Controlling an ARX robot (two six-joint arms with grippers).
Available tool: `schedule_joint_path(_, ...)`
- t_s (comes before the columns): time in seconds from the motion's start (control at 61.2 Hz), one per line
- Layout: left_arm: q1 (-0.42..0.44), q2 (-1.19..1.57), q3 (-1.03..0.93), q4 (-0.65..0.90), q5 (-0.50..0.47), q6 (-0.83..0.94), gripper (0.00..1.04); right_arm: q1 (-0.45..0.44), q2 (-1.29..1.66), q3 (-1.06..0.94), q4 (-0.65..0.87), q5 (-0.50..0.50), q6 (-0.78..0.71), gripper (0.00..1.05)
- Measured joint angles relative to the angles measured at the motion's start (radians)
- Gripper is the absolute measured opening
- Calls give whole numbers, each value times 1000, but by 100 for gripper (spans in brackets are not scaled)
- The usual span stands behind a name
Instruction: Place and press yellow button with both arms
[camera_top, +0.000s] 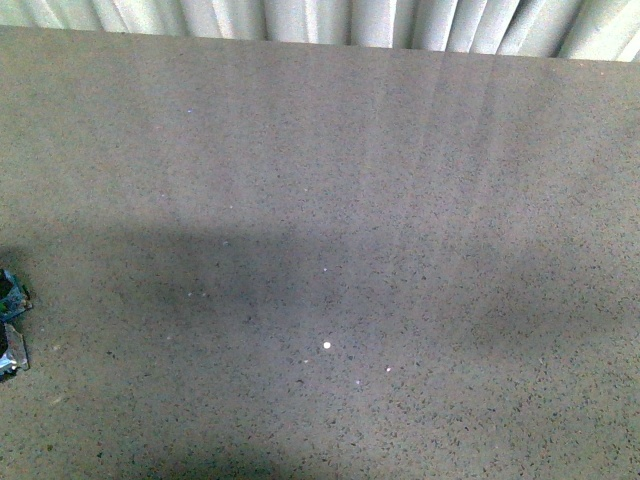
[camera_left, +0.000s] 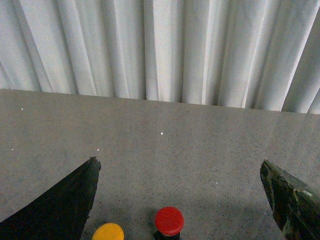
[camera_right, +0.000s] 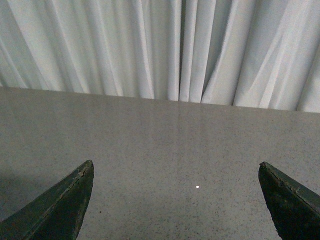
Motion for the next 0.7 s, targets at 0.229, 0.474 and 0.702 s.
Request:
schedule_joint_path(0.229,0,0,0,0,0,0,96,0,0,0,0,0,0,96)
schedule_joint_path(0.474,0,0,0,0,0,0,96,0,0,0,0,0,0,96)
schedule_joint_path(0.702,0,0,0,0,0,0,96,0,0,0,0,0,0,96)
